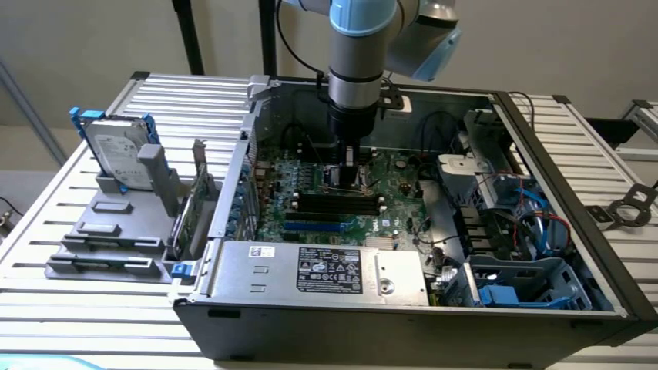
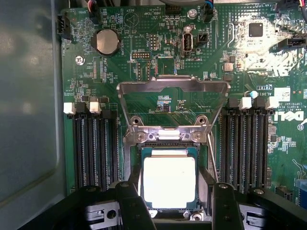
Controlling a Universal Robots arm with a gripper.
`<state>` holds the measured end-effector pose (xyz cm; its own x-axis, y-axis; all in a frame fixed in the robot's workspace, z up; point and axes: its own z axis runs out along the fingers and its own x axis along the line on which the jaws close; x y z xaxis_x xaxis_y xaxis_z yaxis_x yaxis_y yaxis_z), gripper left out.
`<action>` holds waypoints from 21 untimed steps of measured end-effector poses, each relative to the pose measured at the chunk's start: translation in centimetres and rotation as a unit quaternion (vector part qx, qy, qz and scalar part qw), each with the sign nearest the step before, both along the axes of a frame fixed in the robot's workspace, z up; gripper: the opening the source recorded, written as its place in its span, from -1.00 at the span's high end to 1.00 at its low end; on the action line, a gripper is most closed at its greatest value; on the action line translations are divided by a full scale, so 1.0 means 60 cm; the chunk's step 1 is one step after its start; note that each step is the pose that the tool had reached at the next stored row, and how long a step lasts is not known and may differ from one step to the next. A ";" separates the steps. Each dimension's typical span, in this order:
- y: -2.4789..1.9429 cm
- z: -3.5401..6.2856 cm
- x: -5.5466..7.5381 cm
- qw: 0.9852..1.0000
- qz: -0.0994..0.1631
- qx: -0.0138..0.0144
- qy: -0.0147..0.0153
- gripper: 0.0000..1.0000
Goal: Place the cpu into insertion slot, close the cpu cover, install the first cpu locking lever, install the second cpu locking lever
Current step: 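Place the cpu into insertion slot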
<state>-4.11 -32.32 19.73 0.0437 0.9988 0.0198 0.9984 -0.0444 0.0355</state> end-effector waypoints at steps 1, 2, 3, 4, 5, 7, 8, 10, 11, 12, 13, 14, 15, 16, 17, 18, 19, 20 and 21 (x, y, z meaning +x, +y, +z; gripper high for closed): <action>0.0000 0.000 0.000 1.000 0.000 0.000 0.000 -0.09; 0.0000 0.000 0.000 1.000 0.000 0.000 0.001 -0.09; 0.0000 0.000 0.001 1.000 0.000 0.000 0.001 -0.09; 0.0000 0.000 0.001 1.000 0.000 0.000 0.001 -0.09; 0.0000 0.000 0.001 1.000 0.000 0.000 0.001 -0.09; 0.0000 0.000 0.001 1.000 0.000 0.000 0.001 -0.09; 0.0000 0.000 0.001 1.000 0.000 0.000 0.001 -0.09; 0.0000 0.000 0.002 1.000 0.000 0.000 0.002 -0.09; 0.0000 0.000 0.002 1.000 0.000 0.000 0.002 -0.09; 0.0000 0.000 0.002 1.000 0.000 0.000 0.002 -0.09; 0.0000 0.000 0.002 1.000 0.000 0.000 0.002 -0.11; 0.0000 0.000 0.002 1.000 0.000 0.000 0.002 -0.11; 0.0000 0.000 0.002 1.000 0.000 0.000 0.002 -0.11; 0.0000 0.000 0.002 1.000 0.000 0.000 0.002 -0.25; 0.0000 0.000 0.002 1.000 0.000 0.000 0.002 -0.25; 0.0000 0.000 0.002 1.000 0.000 0.000 0.002 -0.25; 0.0000 0.000 0.002 1.000 0.000 0.000 0.003 -0.25; 0.0000 0.001 0.002 1.000 0.000 0.000 0.003 -0.25; 0.0000 0.002 0.002 1.000 0.000 0.000 0.003 -0.25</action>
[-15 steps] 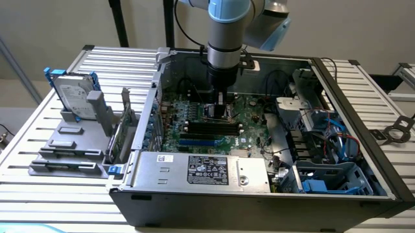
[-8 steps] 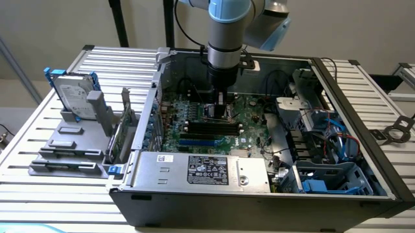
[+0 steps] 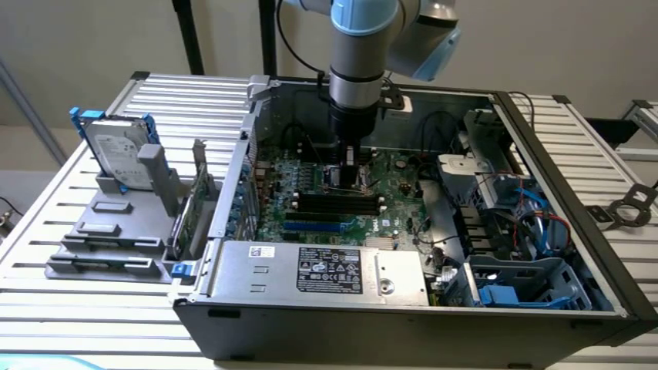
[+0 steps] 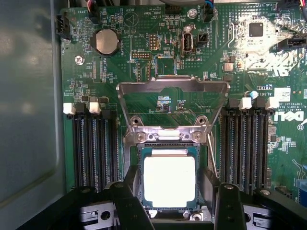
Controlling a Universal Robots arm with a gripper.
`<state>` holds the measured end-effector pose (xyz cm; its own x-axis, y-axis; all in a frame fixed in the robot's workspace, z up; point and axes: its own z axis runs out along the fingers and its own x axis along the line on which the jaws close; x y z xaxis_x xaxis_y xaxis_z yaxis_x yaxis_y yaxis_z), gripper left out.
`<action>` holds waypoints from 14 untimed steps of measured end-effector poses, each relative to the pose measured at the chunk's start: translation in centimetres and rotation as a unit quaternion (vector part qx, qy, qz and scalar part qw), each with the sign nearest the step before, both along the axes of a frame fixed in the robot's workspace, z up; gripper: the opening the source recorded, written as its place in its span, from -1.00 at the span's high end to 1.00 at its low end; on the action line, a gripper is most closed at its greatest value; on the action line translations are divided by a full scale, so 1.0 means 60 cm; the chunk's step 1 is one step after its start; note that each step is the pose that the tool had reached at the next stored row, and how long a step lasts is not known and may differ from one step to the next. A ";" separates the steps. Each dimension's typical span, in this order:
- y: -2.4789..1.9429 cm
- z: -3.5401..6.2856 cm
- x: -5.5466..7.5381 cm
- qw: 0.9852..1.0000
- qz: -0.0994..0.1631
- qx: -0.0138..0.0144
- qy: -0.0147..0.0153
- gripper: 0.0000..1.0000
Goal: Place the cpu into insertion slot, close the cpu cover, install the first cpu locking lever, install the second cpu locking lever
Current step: 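Place the cpu into insertion slot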
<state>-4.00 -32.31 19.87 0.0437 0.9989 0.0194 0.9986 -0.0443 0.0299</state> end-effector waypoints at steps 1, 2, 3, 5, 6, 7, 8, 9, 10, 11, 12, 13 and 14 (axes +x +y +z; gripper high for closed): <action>0.0000 0.003 0.000 1.000 0.000 0.000 0.000 -0.25; 0.0000 0.007 0.000 1.000 0.000 0.000 0.000 -0.25; 0.0000 0.012 0.000 1.000 0.000 0.000 0.000 -0.25; -0.0001 0.018 -0.001 1.000 0.000 0.000 0.000 -0.25; -0.0003 0.020 -0.002 1.000 0.000 0.000 0.000 -0.25; -0.0007 0.023 -0.004 1.000 0.000 0.000 0.000 -0.25; -0.0009 0.026 -0.006 1.000 0.000 0.000 0.000 -0.25; -0.0013 0.028 -0.009 1.000 0.000 0.000 0.000 -0.21; -0.0021 0.030 -0.012 1.000 0.000 0.000 0.000 -0.08; -0.0032 0.032 -0.017 1.000 0.000 0.000 0.000 -0.08; -0.0043 0.033 -0.023 1.000 0.000 0.000 0.000 0.17; -0.0056 0.034 -0.030 1.000 0.000 0.000 0.000 0.17; -0.0066 0.035 -0.037 1.000 0.000 0.000 0.000 0.29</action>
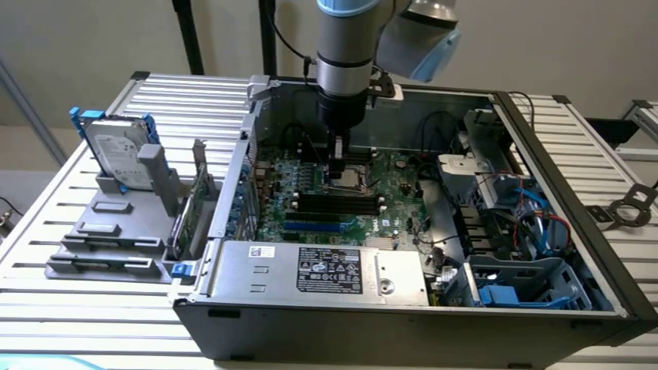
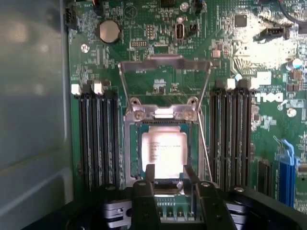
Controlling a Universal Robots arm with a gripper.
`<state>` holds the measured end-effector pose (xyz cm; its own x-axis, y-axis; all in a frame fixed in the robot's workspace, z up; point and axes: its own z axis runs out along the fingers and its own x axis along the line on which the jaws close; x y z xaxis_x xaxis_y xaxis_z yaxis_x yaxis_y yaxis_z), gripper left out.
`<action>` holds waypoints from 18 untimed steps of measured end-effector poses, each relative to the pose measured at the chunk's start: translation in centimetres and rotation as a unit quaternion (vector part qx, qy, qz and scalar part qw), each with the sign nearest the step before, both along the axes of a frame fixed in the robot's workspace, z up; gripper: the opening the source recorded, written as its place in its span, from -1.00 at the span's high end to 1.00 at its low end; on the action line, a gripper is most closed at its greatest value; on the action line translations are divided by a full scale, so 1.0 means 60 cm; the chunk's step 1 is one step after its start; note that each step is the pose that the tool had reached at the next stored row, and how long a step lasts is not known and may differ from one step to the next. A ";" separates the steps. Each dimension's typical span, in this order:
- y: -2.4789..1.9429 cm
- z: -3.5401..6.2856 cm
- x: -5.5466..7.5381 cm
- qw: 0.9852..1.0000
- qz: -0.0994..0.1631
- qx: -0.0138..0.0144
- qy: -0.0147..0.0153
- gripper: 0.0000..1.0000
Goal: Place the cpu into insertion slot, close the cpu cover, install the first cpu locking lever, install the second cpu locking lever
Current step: 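Place the cpu into insertion slot, then close the cpu cover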
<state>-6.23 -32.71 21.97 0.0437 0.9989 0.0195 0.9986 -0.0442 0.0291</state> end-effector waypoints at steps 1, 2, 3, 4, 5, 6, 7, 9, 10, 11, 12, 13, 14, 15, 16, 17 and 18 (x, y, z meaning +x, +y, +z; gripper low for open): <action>-0.0011 0.001 -0.008 1.000 0.000 0.000 0.000 0.40; -0.0020 0.001 -0.015 1.000 0.000 0.000 0.000 0.40; -0.0028 0.002 -0.023 1.000 0.000 0.000 0.000 0.52; -0.0034 0.003 -0.028 1.000 0.000 0.000 0.000 0.64; -0.0038 0.003 -0.032 1.000 0.000 0.000 0.000 0.64; -0.0039 0.004 -0.032 1.000 0.000 0.000 0.000 0.76; -0.0040 0.004 -0.032 1.000 0.000 0.000 0.000 0.76; -0.0039 0.004 -0.032 1.000 0.000 0.000 0.000 0.79; -0.0040 0.004 -0.032 1.000 0.000 0.000 0.000 0.79; -0.0040 0.004 -0.032 1.000 0.000 0.000 0.000 0.79; -0.0040 0.004 -0.032 1.000 0.000 0.000 0.000 0.79; -0.0040 0.004 -0.032 1.000 0.000 0.000 0.000 0.79; -0.0040 0.004 -0.032 1.000 0.000 0.000 0.000 0.79; -0.0040 0.004 -0.032 1.000 0.000 0.000 0.000 0.79; -0.0040 0.004 -0.032 1.000 0.000 0.000 0.000 0.79; -0.0040 0.004 -0.032 1.000 0.000 0.000 0.000 0.79; -0.0040 0.004 -0.032 1.000 0.000 0.000 0.000 0.79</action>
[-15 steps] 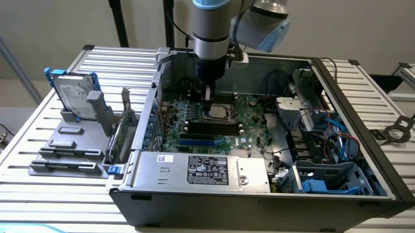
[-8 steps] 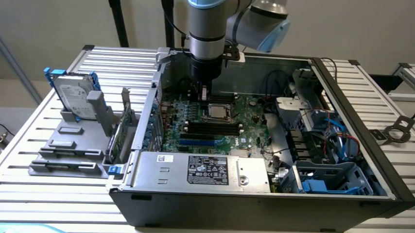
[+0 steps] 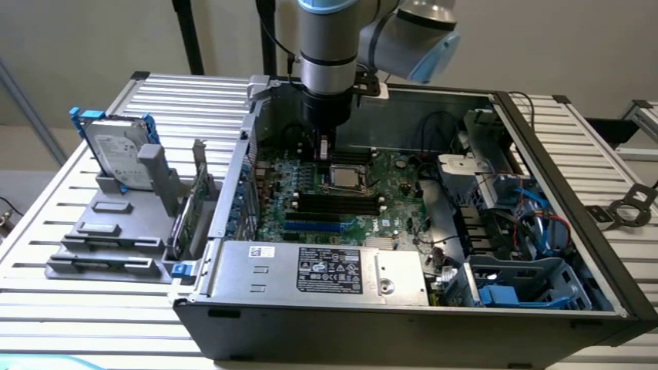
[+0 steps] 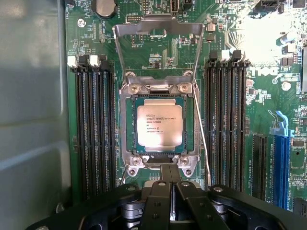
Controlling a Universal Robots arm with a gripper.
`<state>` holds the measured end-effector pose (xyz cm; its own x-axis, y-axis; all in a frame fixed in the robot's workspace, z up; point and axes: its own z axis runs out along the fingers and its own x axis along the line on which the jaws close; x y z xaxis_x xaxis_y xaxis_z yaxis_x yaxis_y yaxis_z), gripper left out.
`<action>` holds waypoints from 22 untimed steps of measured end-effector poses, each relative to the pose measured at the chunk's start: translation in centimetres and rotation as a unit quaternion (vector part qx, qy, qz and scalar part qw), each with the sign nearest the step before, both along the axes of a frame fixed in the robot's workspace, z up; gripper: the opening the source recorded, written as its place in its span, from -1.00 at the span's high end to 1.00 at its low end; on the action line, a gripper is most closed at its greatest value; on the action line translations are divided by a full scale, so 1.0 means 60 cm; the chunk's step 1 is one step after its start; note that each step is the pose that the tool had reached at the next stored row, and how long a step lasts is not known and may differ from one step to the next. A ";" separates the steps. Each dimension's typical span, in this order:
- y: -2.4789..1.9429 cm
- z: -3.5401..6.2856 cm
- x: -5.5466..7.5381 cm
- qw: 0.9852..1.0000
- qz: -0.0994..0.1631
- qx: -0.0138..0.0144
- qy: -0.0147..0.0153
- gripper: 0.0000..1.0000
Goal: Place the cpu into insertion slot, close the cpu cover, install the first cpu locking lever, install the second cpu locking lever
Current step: 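Close the cpu cover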
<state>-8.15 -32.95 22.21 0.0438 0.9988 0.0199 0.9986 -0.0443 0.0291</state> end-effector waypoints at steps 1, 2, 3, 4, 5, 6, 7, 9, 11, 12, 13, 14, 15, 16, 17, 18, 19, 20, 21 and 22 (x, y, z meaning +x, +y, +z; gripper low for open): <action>0.0000 0.000 0.000 1.000 0.000 0.000 0.000 0.79; 0.0000 0.000 0.000 1.000 0.000 0.000 0.000 0.79; 0.0000 0.000 0.000 1.000 0.000 0.000 0.000 0.79; 0.0000 0.000 0.000 1.000 0.000 0.000 0.000 0.79; 0.0001 0.000 0.000 1.000 0.000 0.000 0.000 0.79; 0.0001 0.000 0.000 1.000 0.000 0.000 0.000 0.79; 0.0002 0.000 0.002 1.000 0.000 0.000 0.000 0.79; 0.0001 0.003 0.014 1.000 0.000 0.000 0.002 0.79; 0.0000 0.010 0.029 1.000 0.000 0.001 0.006 0.79; 0.0001 0.014 0.036 1.000 0.000 0.001 0.007 0.79; 0.0001 0.019 0.044 1.000 0.000 0.001 0.009 0.79; 0.0000 0.024 0.052 1.000 0.000 0.002 0.010 0.79; 0.0000 0.030 0.059 1.000 0.000 0.002 0.011 0.79; 0.0000 0.036 0.067 1.000 0.000 0.003 0.013 0.79; -0.0001 0.042 0.075 1.000 0.000 0.003 0.014 0.79; -0.0001 0.049 0.082 1.000 0.000 0.003 0.015 0.79; -0.0003 0.056 0.090 1.000 0.000 0.003 0.016 0.79; -0.0003 0.063 0.097 1.000 0.000 0.003 0.017 0.79; -0.0004 0.070 0.105 1.000 0.000 0.003 0.017 0.79; -0.0003 0.075 0.112 1.000 0.000 0.004 0.018 0.79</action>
<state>-1.40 -32.97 26.72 0.0445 0.9987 0.0258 0.9990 -0.0443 -0.0078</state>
